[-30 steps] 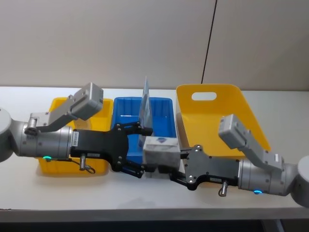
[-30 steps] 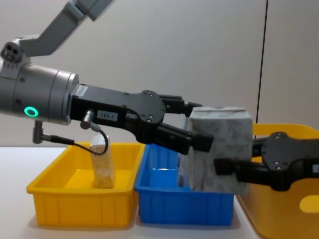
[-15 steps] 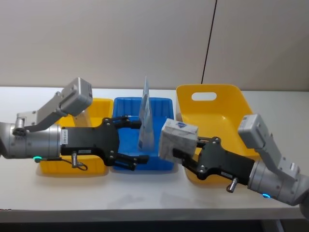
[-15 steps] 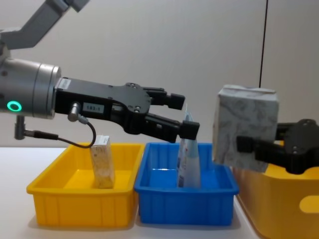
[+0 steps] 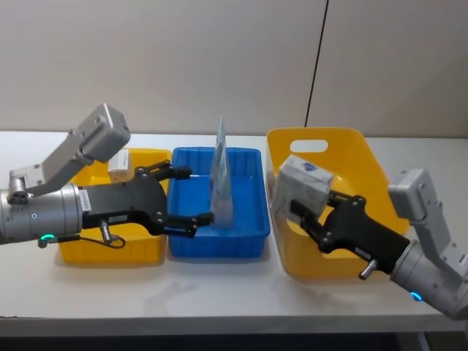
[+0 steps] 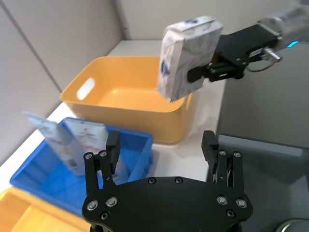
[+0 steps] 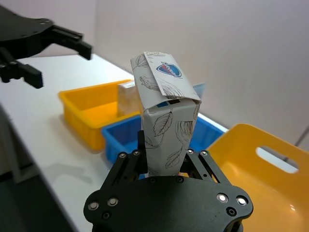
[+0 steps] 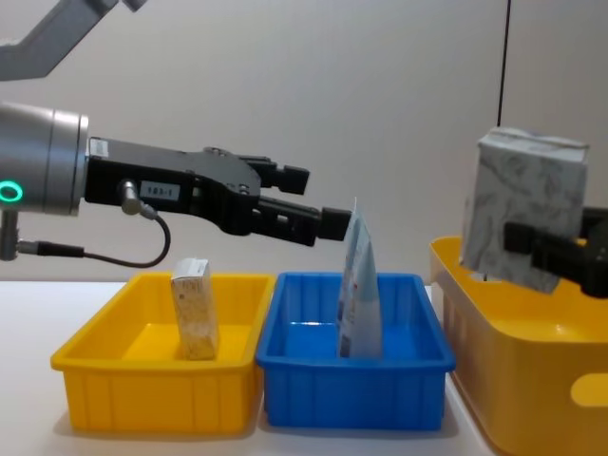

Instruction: Bimanual collaborative sorting of washing and personal care products

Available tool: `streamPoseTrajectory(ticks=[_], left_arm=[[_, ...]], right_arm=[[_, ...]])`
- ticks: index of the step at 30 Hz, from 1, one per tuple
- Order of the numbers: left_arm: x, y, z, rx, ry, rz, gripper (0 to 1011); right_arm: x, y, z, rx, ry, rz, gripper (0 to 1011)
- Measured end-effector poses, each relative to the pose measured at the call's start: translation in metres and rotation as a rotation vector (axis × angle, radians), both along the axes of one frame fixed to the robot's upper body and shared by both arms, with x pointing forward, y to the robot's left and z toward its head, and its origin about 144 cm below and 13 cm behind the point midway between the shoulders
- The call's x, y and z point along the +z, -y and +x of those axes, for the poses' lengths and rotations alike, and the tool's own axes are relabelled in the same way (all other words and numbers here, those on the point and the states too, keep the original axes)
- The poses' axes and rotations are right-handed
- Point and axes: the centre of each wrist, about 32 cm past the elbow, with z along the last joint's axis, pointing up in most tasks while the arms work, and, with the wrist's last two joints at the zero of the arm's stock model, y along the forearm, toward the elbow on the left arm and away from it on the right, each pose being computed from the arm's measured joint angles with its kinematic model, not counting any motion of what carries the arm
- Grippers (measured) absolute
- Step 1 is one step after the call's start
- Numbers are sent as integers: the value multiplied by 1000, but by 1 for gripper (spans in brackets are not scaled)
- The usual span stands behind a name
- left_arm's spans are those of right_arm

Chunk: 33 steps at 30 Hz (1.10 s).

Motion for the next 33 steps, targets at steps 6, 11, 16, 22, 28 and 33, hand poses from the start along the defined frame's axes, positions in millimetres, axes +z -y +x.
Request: streamPoseTrajectory(ticks=[6,11,16,22,28,33], left_arm=[[2,-2,-4,69,-8,-3,1001],[3,-4,-6,107,-14,-4,1001],[3,-5,-8,129,-16,-5,1002],[4,-5,-9,147,-19,-5,1001],[4,-6,-9,159,-21,-5,1001],[4,-6,-10,165,-22,-5,1001]], right_arm=[[3,-4,-4,-109,7,22,308],[8,-9,-4,-183,-1,33,308],[13,-17,-2,-259,-15,46,308],[22,-29,3,-364,-49,58,308],[30,-43,8,-465,-100,66,308],[35,-51,14,-539,-143,59,308]])
